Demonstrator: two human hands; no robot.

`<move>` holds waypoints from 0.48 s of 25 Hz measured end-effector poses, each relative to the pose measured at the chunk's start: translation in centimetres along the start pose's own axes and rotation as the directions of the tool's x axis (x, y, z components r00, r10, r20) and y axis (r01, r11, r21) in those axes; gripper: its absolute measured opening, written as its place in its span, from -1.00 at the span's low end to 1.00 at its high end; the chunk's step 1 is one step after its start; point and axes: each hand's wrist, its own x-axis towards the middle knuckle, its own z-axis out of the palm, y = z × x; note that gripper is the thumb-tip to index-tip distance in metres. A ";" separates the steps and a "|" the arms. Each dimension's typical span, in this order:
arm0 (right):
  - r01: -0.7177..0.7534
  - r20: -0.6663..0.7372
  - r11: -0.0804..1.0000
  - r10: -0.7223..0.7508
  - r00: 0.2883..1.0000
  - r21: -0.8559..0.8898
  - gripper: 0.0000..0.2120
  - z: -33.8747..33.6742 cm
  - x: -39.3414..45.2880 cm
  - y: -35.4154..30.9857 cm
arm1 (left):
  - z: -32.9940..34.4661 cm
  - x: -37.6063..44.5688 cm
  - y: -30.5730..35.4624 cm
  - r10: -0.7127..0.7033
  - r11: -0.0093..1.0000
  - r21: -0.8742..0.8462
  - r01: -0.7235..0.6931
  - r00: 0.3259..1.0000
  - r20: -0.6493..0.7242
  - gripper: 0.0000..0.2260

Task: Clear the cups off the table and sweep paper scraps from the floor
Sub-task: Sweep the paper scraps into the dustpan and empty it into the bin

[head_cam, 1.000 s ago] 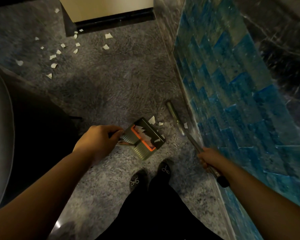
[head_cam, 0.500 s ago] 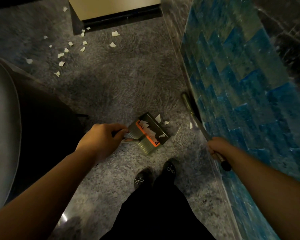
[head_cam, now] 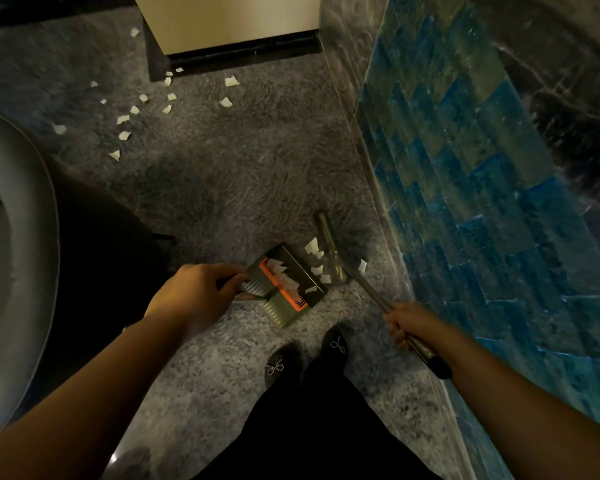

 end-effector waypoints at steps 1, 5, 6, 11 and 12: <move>0.009 0.005 1.000 -0.009 1.000 -0.002 -0.82 0.1 -0.5 0.1 | 0.1 -0.1 -0.2 -0.005 1.000 -0.005 0.005 1.000 -0.001 -0.78; 0.073 -0.066 0.997 -0.075 0.995 -0.036 -0.87 -0.8 -1.7 0.1 | 0.6 0.1 -1.2 -0.010 1.000 -0.015 0.010 1.000 0.005 -0.87; 0.086 -0.097 0.994 -0.092 0.991 -0.061 -0.90 -1.2 -1.6 0.0 | 0.8 0.2 -1.4 -0.017 1.000 -0.016 0.017 1.000 0.005 -0.88; 0.057 -0.187 0.980 -0.092 0.978 -0.189 -0.86 -3.1 1.0 -0.1 | 1.8 1.4 -1.8 -0.039 0.999 -0.011 0.040 0.999 0.023 -0.88; 0.040 -0.192 0.976 -0.083 0.978 -0.216 -0.86 -3.2 1.8 0.0 | 1.9 1.7 -1.8 -0.032 0.999 -0.015 0.033 0.999 0.026 -0.89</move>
